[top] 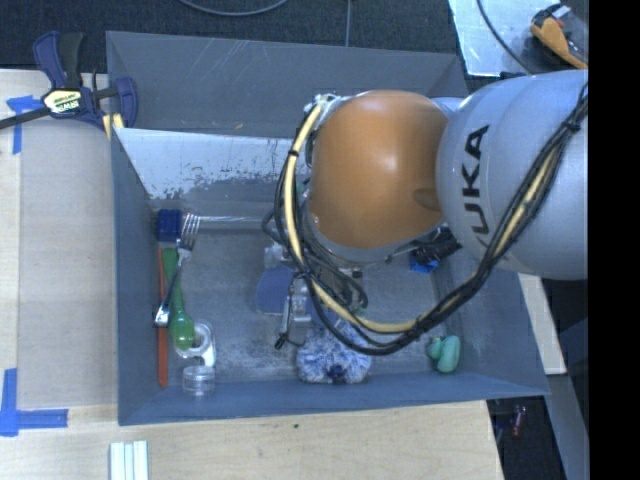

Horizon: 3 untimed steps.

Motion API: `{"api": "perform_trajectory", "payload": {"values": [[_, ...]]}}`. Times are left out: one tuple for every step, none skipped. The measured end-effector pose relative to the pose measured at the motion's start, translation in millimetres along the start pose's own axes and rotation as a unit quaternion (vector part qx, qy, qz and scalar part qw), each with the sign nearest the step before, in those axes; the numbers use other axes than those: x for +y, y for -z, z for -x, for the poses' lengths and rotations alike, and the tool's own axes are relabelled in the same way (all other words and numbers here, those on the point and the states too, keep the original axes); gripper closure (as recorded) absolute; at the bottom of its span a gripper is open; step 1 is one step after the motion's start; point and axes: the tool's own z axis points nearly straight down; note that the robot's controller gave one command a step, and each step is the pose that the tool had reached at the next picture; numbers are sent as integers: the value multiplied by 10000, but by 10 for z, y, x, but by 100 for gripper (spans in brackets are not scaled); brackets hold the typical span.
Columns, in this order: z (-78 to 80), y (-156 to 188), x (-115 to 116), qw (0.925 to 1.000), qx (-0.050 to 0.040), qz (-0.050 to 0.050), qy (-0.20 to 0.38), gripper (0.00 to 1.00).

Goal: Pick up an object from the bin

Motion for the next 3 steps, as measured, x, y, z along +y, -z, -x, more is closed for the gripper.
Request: {"api": "perform_trajectory", "payload": {"values": [[18, 34, -10, 10000, -37, 8, -17, 0], [18, -1392, -945, 9979, -74, 8, 643, 0], [76, -758, -1313, 9907, -145, 14, 1354, 0]]}}
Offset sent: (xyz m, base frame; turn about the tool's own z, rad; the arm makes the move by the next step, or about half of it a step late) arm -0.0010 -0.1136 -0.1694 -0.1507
